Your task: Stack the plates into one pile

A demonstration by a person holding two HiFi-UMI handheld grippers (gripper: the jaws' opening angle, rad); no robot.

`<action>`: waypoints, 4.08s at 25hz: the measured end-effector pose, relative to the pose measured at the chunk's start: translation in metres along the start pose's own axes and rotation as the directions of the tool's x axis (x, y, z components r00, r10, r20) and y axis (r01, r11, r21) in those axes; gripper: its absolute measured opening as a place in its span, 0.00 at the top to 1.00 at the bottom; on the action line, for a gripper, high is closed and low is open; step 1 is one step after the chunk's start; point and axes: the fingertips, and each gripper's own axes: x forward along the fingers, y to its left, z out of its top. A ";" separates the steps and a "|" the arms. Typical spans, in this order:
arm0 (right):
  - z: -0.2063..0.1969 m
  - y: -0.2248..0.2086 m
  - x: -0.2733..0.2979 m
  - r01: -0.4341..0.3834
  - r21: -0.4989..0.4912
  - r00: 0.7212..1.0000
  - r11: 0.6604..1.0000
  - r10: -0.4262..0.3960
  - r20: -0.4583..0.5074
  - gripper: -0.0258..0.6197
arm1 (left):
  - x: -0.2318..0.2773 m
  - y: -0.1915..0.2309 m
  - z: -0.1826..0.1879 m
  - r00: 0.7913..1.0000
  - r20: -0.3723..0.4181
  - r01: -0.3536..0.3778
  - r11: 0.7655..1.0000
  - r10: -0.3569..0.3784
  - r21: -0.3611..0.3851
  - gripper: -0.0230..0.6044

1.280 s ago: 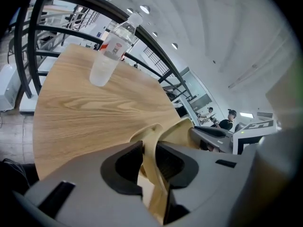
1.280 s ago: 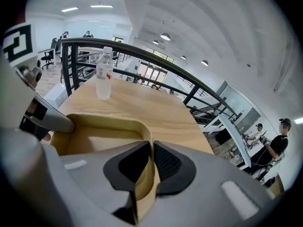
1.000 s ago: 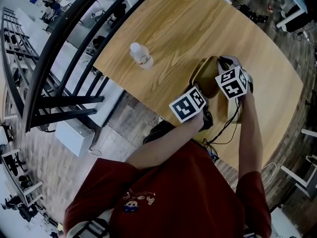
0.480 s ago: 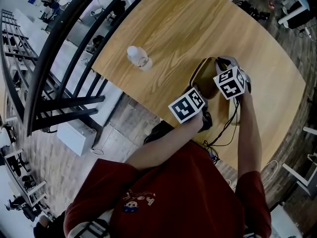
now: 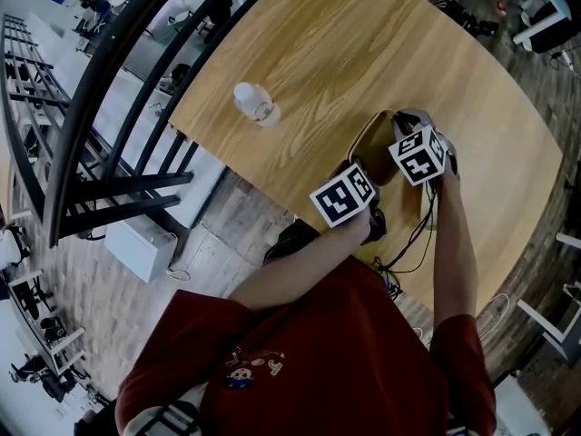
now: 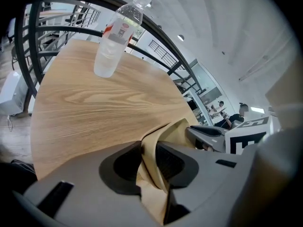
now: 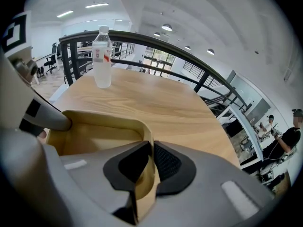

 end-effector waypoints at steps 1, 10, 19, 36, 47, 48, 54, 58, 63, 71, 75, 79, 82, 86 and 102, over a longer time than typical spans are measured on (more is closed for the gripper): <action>-0.002 0.000 0.001 -0.001 0.002 1.000 1.000 0.001 -0.002 0.89 | 0.000 0.000 0.000 1.000 0.002 -0.002 1.000 0.002 0.007 0.84; -0.012 0.009 0.004 -0.014 0.002 0.999 1.000 0.014 -0.034 0.89 | -0.005 0.006 0.000 0.998 0.013 -0.063 0.993 0.062 0.100 0.84; -0.017 0.013 0.009 -0.016 0.003 0.999 1.000 0.016 -0.038 0.88 | -0.008 0.016 -0.003 0.997 0.007 -0.076 0.990 0.076 0.115 0.84; -0.039 0.024 0.023 -0.056 0.081 0.992 0.995 0.065 -0.112 0.84 | 0.014 0.025 -0.025 0.996 -0.085 -0.013 0.998 0.019 0.061 0.77; -0.040 0.024 0.022 -0.060 0.121 0.992 0.991 0.072 -0.101 0.85 | 0.018 0.026 -0.025 0.996 -0.084 -0.002 0.999 0.007 0.055 0.77; -0.041 0.025 0.021 -0.060 0.124 0.992 0.990 0.072 -0.100 0.85 | 0.017 0.027 -0.025 0.996 -0.084 -0.002 0.999 0.007 0.055 0.77; -0.042 0.027 0.016 -0.063 0.140 0.992 0.988 0.077 -0.097 0.86 | 0.015 0.028 -0.022 0.997 -0.078 -0.015 0.997 0.020 0.072 0.79; -0.041 0.026 0.009 -0.048 0.172 0.995 0.984 0.062 -0.074 0.87 | 0.012 0.028 -0.015 0.998 -0.057 -0.018 0.993 0.025 0.117 0.81; -0.041 0.023 -0.007 -0.003 0.228 0.999 0.974 0.015 -0.051 0.88 | 0.009 0.025 -0.003 0.999 -0.031 -0.011 0.985 0.016 0.173 0.84; -0.043 0.019 -0.040 0.085 0.346 0.996 0.934 -0.088 -0.009 0.89 | -0.002 0.009 0.012 0.999 0.017 0.037 0.941 -0.045 0.335 0.87; -0.045 0.017 -0.060 0.130 0.415 0.989 0.901 -0.146 0.008 0.89 | -0.008 -0.003 0.015 0.995 0.030 0.075 0.900 -0.097 0.429 0.88; -0.051 0.011 -0.084 0.191 0.481 0.974 0.856 -0.227 0.016 0.90 | -0.016 -0.022 0.022 0.987 0.035 0.115 0.838 -0.158 0.533 0.89; -0.055 0.009 -0.106 0.233 0.543 0.957 0.807 -0.289 0.018 0.91 | -0.025 -0.038 0.024 0.978 0.035 0.143 0.781 -0.206 0.608 0.89; -0.064 0.009 -0.132 0.273 0.623 0.932 0.733 -0.361 0.015 0.91 | -0.036 -0.062 0.024 0.962 0.019 0.179 0.686 -0.271 0.706 0.90; -0.173 0.016 -0.231 0.377 0.868 0.827 0.323 -0.540 -0.158 0.91 | -0.040 -0.172 -0.066 0.894 -0.267 0.356 0.210 -0.360 0.911 0.91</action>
